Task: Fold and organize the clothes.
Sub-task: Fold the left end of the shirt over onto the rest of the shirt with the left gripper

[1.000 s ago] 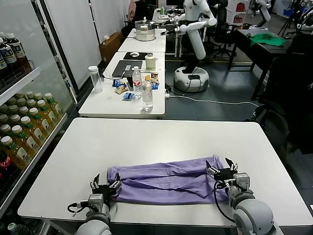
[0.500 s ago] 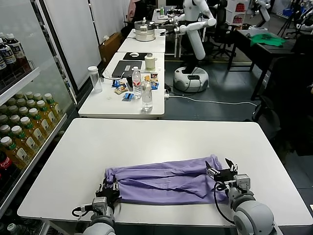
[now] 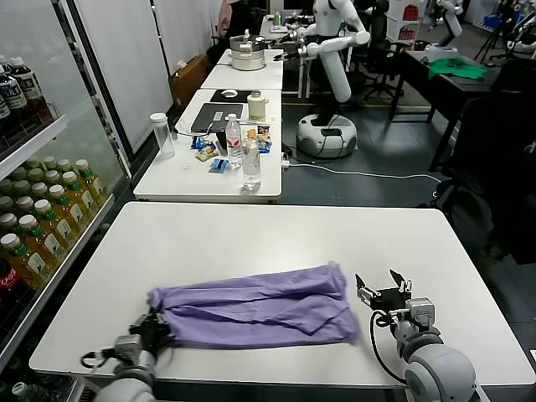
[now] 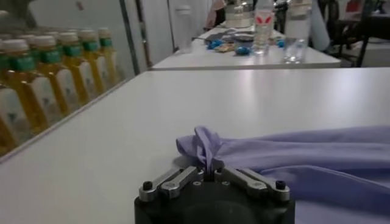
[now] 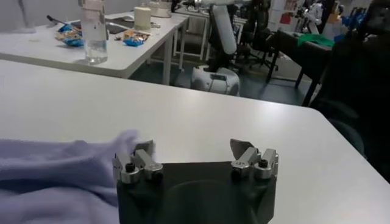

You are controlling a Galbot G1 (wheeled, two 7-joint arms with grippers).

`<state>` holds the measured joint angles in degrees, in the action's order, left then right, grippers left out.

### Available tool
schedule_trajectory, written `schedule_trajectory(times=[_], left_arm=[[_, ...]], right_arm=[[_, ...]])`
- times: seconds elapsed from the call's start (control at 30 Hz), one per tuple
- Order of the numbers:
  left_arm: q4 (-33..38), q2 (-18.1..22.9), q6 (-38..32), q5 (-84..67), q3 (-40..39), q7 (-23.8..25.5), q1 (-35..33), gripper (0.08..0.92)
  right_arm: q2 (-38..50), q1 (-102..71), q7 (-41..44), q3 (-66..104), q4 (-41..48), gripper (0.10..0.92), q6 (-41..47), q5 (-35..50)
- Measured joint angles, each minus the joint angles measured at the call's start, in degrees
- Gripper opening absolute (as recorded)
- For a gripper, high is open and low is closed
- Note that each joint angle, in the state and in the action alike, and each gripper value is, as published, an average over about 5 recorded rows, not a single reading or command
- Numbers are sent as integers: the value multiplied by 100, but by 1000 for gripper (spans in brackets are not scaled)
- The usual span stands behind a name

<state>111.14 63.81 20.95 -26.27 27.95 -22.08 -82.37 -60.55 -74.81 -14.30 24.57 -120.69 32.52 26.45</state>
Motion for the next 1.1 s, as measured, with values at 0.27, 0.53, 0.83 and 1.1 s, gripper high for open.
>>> schedule_trajectory(times=[0.27,0.53,0.83,1.1], left_arm=[[-216,-855,54,-816,1130,189,109,123],[109,-1088,199,-2293,1768,232,238,123],[1047,-649,280,-3823,1491,157,414,123],[1470,-281,303,-4378,850,31,617,123]], right_arm=[[30,32,-1,5,-3,823,-15,26],[90,77,0,10,23,823,-21,28],[165,51,-3,86,9,823,-22,19],[149,85,-3,118,31,823,-21,9]])
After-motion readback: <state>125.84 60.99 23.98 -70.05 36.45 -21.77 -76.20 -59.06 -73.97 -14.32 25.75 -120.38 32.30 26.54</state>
